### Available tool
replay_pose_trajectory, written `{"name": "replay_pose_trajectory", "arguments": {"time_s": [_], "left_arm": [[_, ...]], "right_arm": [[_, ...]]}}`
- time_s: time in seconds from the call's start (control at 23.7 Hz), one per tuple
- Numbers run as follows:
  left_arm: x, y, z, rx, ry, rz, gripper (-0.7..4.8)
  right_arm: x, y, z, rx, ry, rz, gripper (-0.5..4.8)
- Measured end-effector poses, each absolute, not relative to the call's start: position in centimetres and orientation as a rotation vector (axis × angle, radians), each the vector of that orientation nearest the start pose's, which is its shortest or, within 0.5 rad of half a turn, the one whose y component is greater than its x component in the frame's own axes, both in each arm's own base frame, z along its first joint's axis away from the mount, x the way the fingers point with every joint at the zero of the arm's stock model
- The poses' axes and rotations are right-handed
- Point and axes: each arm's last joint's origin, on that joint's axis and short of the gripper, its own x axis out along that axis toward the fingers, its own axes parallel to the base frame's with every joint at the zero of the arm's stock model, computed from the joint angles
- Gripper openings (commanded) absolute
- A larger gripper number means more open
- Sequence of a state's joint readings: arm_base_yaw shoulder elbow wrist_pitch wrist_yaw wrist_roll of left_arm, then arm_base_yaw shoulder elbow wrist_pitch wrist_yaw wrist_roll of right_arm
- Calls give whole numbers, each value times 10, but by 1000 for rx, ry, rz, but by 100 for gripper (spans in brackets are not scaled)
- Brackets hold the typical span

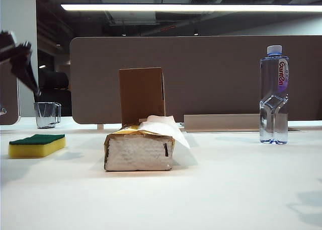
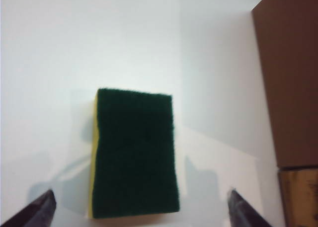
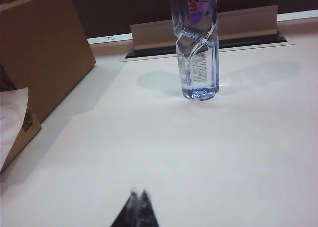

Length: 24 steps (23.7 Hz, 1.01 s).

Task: Move the sponge from left to right to wipe the table, avoiding obstacles on the table, and finally reaching the bottle of mineral water.

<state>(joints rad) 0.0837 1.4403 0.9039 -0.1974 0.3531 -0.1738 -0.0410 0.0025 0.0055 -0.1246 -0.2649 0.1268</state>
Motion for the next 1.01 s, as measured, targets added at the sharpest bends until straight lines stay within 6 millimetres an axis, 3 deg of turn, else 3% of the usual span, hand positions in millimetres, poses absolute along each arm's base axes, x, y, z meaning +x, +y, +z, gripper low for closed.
{"name": "replay_pose_trajectory", "arguments": {"time_s": [0.46, 0.76, 1.01], "left_arm": [[320, 16, 187, -312, 821, -211, 479], [344, 18, 193, -302, 792, -216, 479], [350, 18, 176, -301, 872, -215, 479]], "right_arm": [[96, 4, 153, 151, 136, 239, -1], [96, 5, 153, 181, 142, 272, -1], [95, 6, 154, 185, 144, 313, 0]]}}
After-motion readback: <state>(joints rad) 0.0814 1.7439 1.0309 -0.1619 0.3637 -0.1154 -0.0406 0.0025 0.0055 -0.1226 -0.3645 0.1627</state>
